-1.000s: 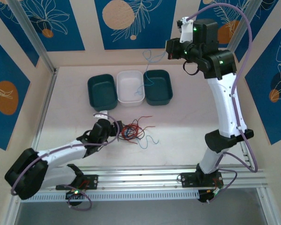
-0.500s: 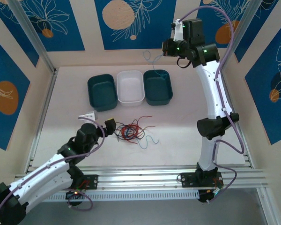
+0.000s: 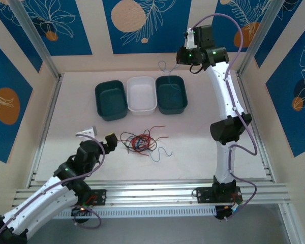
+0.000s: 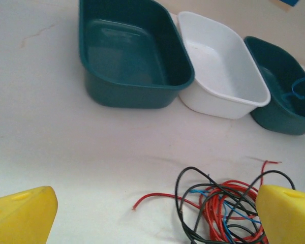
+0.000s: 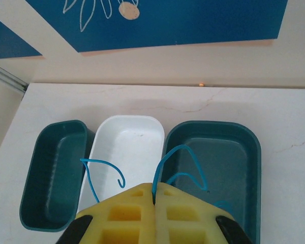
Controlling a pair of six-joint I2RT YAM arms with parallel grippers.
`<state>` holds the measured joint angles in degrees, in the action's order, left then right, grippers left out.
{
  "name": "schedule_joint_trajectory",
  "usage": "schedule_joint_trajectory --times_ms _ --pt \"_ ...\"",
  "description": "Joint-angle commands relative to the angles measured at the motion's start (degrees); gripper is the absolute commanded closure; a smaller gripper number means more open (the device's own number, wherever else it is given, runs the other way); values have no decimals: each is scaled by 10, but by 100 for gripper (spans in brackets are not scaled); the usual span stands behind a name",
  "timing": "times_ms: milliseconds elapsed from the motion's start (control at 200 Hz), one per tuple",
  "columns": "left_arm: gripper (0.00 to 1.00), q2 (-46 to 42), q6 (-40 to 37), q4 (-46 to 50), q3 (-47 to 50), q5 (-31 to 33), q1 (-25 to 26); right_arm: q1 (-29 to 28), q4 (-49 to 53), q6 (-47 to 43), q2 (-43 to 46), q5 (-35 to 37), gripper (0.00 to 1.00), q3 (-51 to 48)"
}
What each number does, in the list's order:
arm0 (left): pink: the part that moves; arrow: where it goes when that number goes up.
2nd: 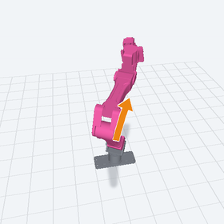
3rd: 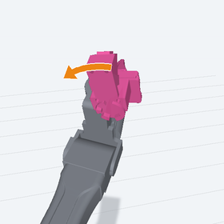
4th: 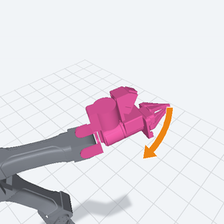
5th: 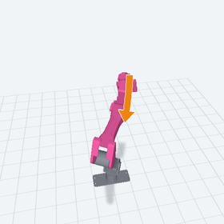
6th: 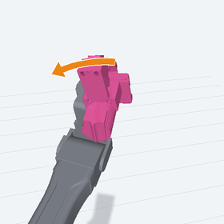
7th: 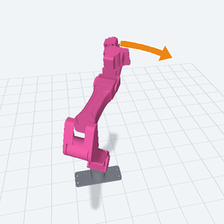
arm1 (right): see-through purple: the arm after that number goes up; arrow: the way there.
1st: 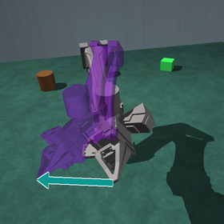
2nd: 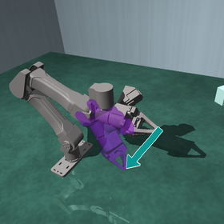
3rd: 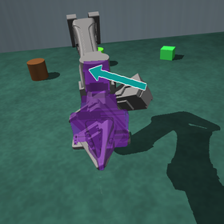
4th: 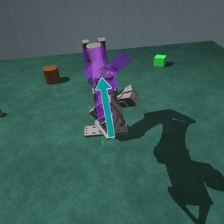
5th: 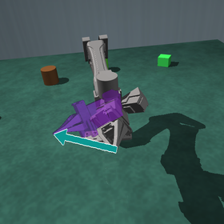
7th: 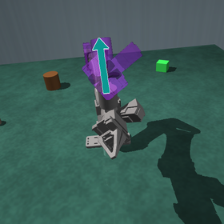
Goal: Untangle the cables
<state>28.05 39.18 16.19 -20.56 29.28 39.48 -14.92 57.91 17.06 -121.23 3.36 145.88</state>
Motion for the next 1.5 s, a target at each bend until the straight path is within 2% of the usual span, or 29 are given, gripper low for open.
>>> schedule_joint_trajectory --times_ms 0,595,680,815,895,1225,1496 --pt "0 -13 18 67 -32 42 -5 3 2 5 -15 -4 100 2" --pt "0 16 24 91 -55 36 -5 8 -23 2 -37 49 100 -186" --pt "0 16 22 91 -55 30 -5 6 -24 2 -36 58 94 -215" --pt "0 17 21 85 -55 19 -5 6 -37 4 -21 59 77 -267" --pt "0 23 21 80 -54 12 -5 7 -47 5 -8 62 72 -298" --pt "0 77 28 28 -56 -40 -5 2 -72 23 81 51 69 -412" --pt "0 170 31 -22 -76 -93 -5 -87 -115 72 226 51 66 -587"
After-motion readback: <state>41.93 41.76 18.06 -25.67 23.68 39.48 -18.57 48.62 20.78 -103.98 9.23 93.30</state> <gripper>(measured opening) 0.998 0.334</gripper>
